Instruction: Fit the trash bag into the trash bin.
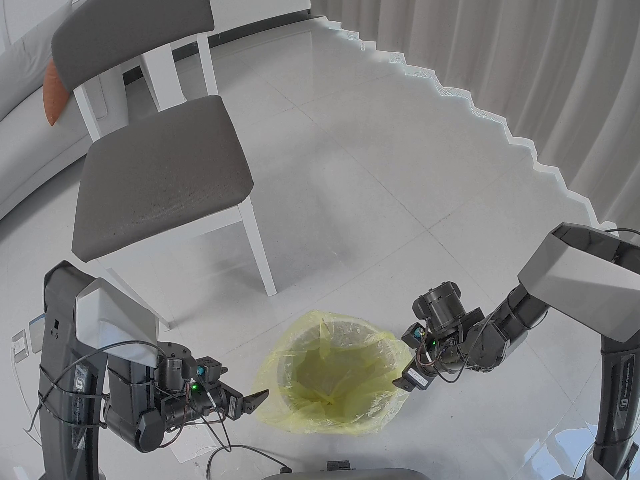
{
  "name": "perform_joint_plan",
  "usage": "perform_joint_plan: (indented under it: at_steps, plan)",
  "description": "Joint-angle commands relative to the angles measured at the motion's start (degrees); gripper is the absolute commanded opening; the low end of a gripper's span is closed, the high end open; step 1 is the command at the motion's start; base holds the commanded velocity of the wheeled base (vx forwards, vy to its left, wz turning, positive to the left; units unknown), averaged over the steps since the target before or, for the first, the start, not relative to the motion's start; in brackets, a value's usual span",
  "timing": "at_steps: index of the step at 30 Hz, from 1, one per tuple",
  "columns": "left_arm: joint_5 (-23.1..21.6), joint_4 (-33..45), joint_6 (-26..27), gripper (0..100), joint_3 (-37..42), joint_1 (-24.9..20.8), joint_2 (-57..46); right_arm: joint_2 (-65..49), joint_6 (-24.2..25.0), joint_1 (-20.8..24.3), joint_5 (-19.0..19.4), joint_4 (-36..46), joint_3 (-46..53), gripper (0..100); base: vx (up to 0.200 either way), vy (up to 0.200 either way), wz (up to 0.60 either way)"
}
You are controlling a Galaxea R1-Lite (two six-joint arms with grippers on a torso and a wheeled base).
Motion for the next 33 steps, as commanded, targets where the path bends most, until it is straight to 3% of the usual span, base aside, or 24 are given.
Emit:
perform_joint_plan:
  at_steps: [1,27,33]
  plan:
    - [0.1,-1.0,0.0,100,0.1,0.0,-0.1,0.4,-0.2,-0.7,0.0,-0.1,0.3,100,0.000,0.000,0.00]
    - [1.0,-1.0,0.5,100,-2.1,-0.1,4.1,-2.8,-0.8,-0.8,0.0,0.7,1.6,100,0.000,0.000,0.00]
    - [1.0,-1.0,0.5,100,-1.9,-0.1,3.8,0.1,-2.3,-2.6,0.0,0.7,1.0,100,0.000,0.000,0.00]
